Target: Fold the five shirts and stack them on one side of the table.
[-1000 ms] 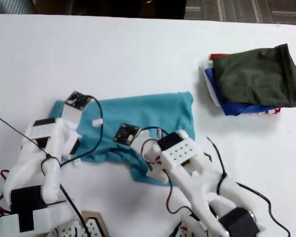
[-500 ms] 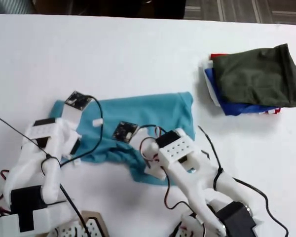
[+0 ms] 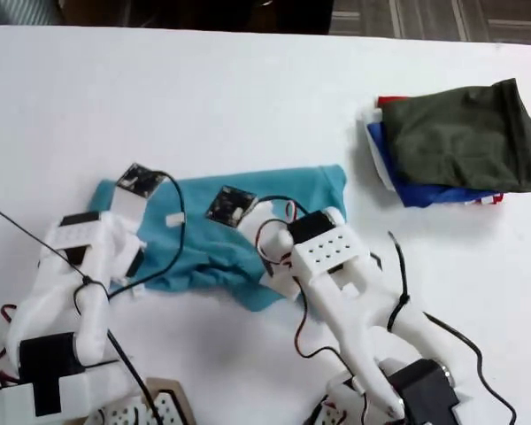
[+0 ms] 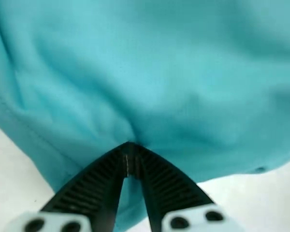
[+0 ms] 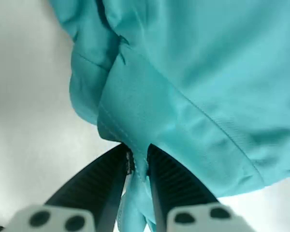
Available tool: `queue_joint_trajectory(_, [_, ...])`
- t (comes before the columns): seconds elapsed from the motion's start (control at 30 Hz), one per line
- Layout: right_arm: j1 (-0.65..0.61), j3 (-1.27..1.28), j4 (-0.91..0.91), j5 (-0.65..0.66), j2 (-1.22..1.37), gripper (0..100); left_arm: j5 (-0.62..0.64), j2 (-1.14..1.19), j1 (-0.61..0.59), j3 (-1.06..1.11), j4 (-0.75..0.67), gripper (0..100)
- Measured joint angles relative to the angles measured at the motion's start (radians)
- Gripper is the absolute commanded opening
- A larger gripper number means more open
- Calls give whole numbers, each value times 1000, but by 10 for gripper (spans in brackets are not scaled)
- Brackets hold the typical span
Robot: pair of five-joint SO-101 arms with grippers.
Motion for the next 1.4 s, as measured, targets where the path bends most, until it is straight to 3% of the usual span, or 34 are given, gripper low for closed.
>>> queue_joint_trajectory(0.2, [-2, 5, 0, 0, 3, 122, 0, 0, 0, 0, 0, 24])
queue_joint_trajectory(0.37, [-2, 5, -2, 0, 3, 10, 0, 0, 0, 0, 0, 24])
queue_joint_trajectory(0.67, [-2, -8, -6, 0, 3, 19, 0, 0, 0, 0, 0, 24])
queue_joint_trajectory(1.23, [-101, -69, 224, 0, -153, 19, 0, 0, 0, 0, 0, 24])
queue_joint_trajectory(1.4, [-103, 63, 129, 0, -153, 19, 0, 0, 0, 0, 0, 24])
